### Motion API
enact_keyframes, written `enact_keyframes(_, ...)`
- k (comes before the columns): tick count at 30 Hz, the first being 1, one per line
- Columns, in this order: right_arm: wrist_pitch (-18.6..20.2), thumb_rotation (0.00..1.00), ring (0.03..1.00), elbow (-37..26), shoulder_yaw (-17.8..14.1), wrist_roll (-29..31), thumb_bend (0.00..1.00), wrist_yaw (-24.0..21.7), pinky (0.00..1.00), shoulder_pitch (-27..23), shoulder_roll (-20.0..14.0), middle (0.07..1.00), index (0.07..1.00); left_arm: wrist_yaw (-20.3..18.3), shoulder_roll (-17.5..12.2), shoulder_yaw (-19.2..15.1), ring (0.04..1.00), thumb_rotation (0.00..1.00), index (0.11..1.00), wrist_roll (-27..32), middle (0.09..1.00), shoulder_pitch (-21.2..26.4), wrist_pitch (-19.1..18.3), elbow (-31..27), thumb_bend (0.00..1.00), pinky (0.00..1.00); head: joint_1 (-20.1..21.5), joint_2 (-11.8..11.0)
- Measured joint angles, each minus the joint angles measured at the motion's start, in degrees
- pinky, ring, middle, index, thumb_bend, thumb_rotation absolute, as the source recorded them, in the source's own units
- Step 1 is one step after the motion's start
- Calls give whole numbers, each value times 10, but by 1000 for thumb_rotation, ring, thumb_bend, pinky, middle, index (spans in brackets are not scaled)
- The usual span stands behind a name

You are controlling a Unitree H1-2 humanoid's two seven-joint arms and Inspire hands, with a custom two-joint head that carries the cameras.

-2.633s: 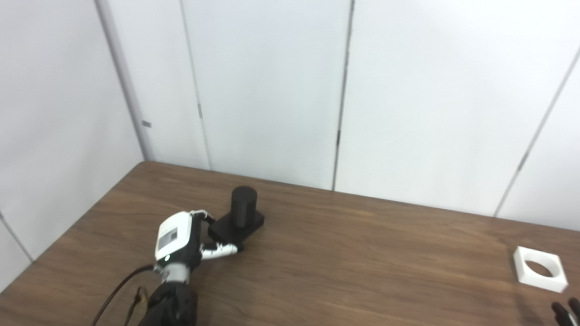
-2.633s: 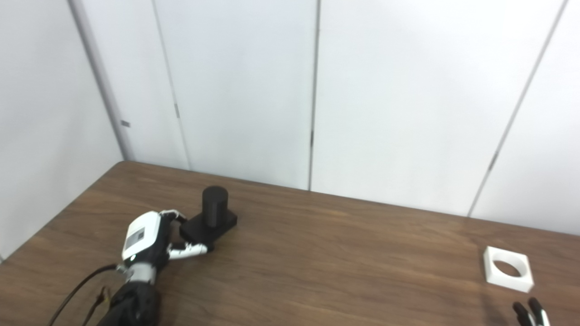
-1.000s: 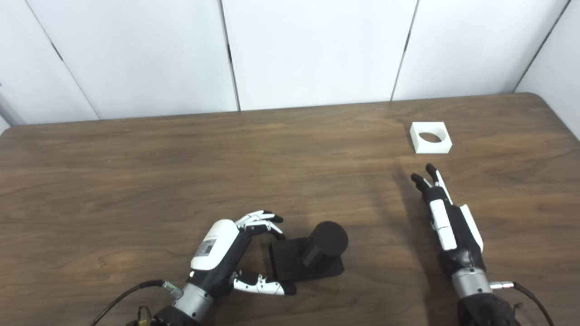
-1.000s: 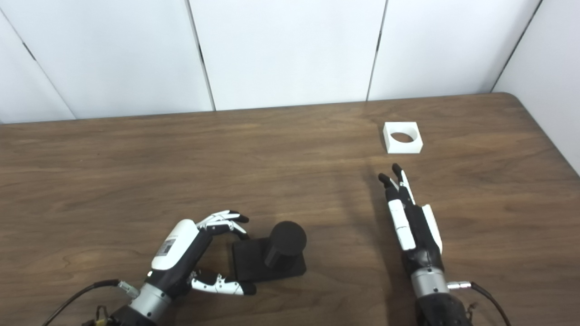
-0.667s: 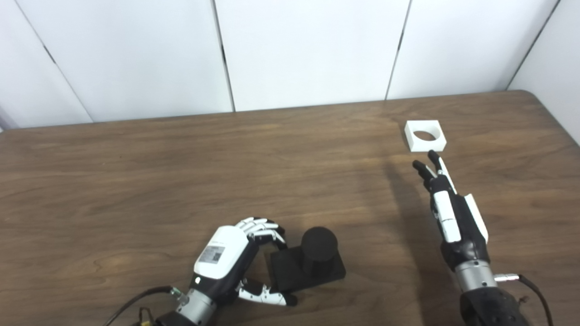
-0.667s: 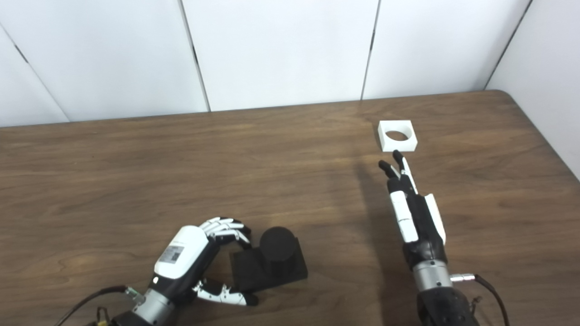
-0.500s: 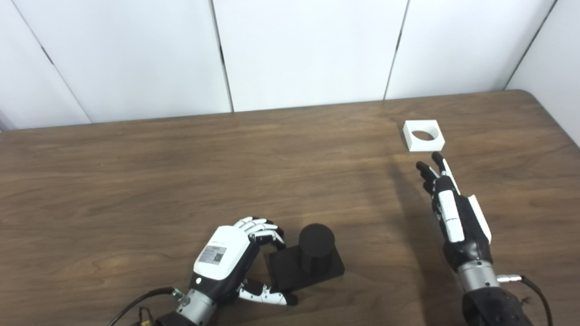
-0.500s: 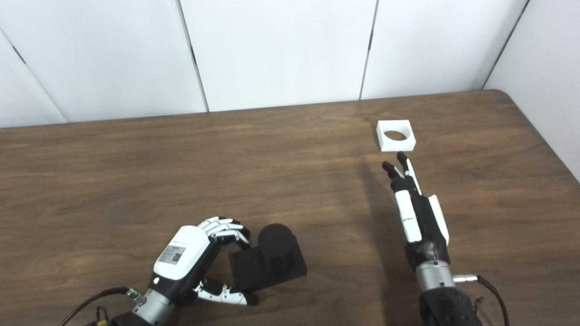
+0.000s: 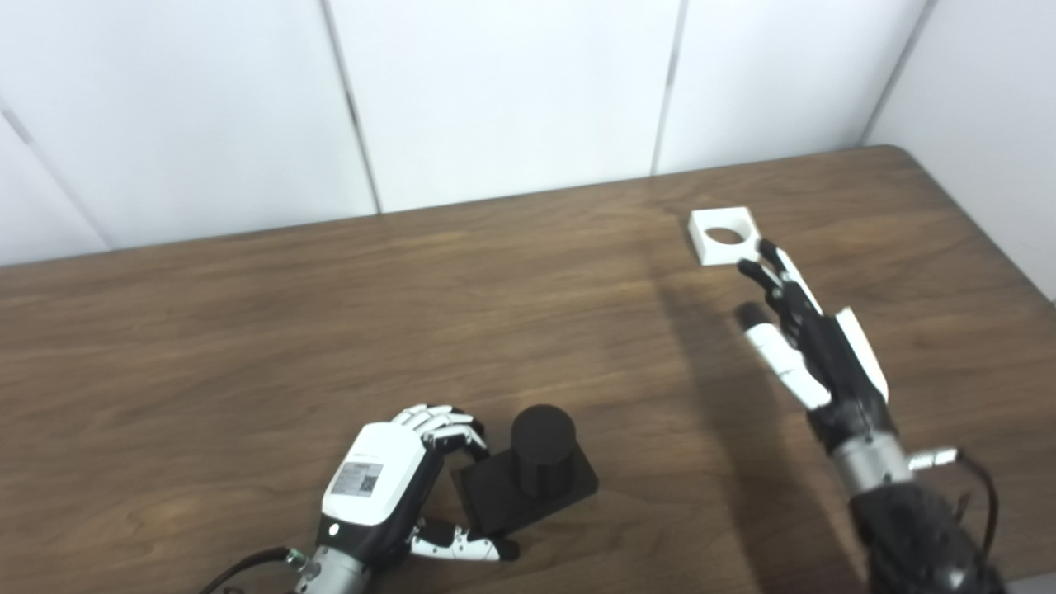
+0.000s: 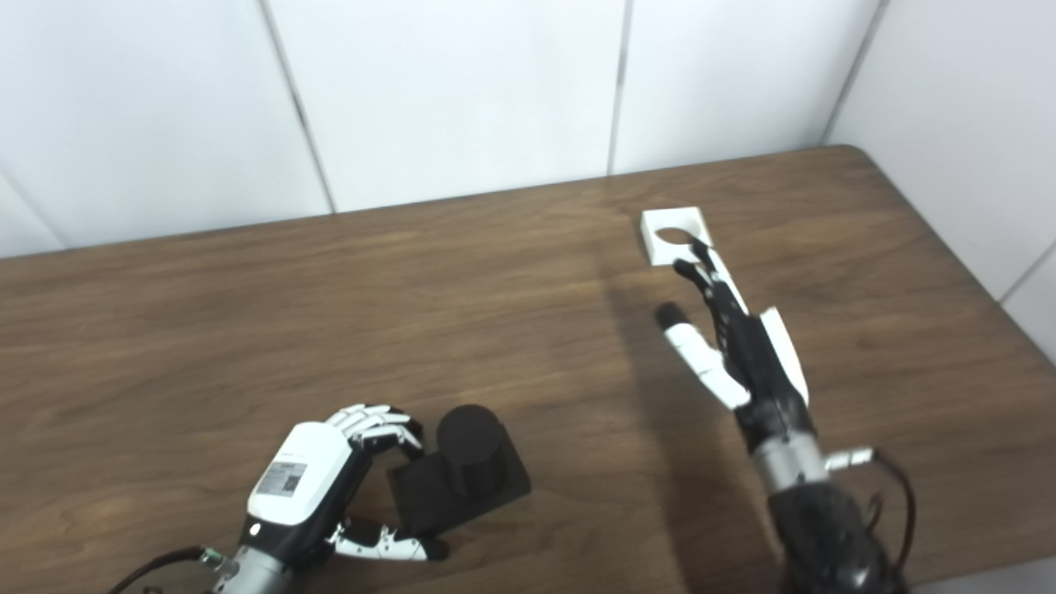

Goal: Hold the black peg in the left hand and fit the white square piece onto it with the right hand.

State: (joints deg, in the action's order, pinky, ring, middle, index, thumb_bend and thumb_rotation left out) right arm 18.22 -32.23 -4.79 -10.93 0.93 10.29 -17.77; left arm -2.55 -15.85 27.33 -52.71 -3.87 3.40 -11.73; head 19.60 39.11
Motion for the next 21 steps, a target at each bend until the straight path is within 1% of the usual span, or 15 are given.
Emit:
enact_keyframes(1,11,476,959,-1,-1,-16,751,-11,969,-14,-24,942,956,-2,0,0,796,47,487,-4,738,-3,-4,-4,519,807,2,-3)
enact_keyframes(3,34,440,981,-1,-3,-40,813,-35,987,-43,-68,958,955,-5,0,-2,795,47,487,-9,737,-7,-8,-10,519,806,4,-4)
enact_keyframes(6,67,400,998,1,7,-69,881,-73,996,-88,-113,995,976,-8,0,-4,790,48,487,-11,735,-12,-11,-18,519,802,6,-9)
enact_keyframes(7,74,390,1000,3,12,-79,897,-89,992,-102,-128,998,980,-10,0,-4,790,48,487,-13,735,-12,-12,-20,519,801,11,-15)
enact_keyframes(8,80,334,1000,5,15,-87,920,-104,983,-115,-142,999,976,-13,0,-4,791,48,487,-14,735,-12,-12,-21,519,800,11,-15)
enact_keyframes(11,85,295,1000,29,18,-116,953,-145,973,-158,-166,1000,980,-17,1,-5,791,48,487,-16,735,-13,-13,-23,520,798,13,-18)
enact_keyframes(13,87,258,1000,54,19,-140,979,-178,990,-186,-176,1000,975,-18,2,-5,791,48,486,-17,734,-13,-13,-23,520,798,13,-18)
enact_keyframes(15,87,237,1000,72,21,-162,995,-200,998,-209,-182,1000,968,-18,2,-5,790,48,486,-18,734,-13,-13,-24,520,798,16,-23)
enact_keyframes(17,87,227,1000,100,33,-190,1000,-224,1000,-239,-189,1000,960,-18,2,-6,792,48,486,-18,735,-14,-13,-25,520,802,16,-23)
enact_keyframes(19,87,229,1000,127,42,-213,1000,-244,1000,-264,-195,1000,951,-18,2,-6,795,48,487,-18,736,-15,-13,-25,519,808,19,-33)
enact_keyframes(20,88,231,1000,141,51,-224,1000,-250,1000,-276,-198,1000,948,-18,3,-6,796,48,487,-18,737,-15,-13,-25,519,811,19,-33)
enact_keyframes(21,87,234,1000,156,61,-233,1000,-254,1000,-287,-202,1000,944,-18,3,-6,798,48,487,-18,738,-15,-13,-25,519,814,18,-43)
